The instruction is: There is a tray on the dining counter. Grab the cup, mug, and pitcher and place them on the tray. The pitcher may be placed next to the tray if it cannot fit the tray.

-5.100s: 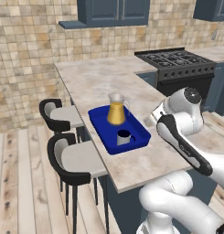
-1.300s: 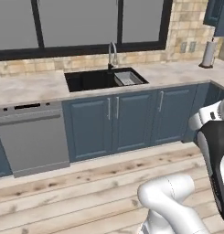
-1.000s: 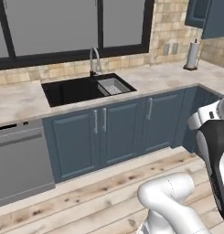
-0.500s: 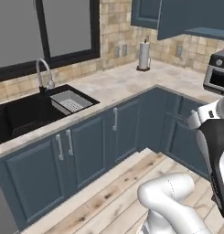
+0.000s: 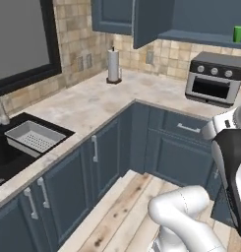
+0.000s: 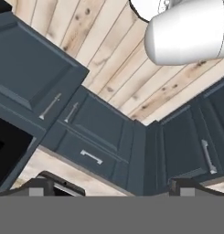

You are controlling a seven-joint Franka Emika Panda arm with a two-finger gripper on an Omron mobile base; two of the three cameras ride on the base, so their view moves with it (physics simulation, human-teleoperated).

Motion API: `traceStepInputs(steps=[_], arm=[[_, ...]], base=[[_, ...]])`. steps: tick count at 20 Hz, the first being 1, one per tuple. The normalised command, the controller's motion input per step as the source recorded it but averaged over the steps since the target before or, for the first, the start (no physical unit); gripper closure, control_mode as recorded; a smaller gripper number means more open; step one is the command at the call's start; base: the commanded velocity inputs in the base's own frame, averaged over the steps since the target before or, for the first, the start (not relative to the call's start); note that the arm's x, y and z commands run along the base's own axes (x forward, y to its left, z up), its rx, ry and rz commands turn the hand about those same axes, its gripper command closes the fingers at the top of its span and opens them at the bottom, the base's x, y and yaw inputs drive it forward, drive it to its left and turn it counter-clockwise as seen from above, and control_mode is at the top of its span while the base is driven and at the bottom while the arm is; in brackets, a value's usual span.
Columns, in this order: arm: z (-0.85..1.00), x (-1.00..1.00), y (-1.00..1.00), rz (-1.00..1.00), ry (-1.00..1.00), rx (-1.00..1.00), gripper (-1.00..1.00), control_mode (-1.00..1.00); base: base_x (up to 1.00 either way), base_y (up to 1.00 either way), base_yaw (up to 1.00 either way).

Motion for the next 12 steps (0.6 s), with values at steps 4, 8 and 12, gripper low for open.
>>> traceStepInputs(steps=[4,8,12], arm=[[0.00,0.00,0.00,0.00,0.00,0.00,-1.00,1.00],[0.00,0.00,0.00,0.00,0.00,0.00,-1.00,1.00],[0.00,0.00,0.00,0.00,0.00,0.00,-1.00,1.00]], base=[[0.80,0.00,-0.42],[0.77,0.00,-0.39],[0.80,0.00,-0.38]])
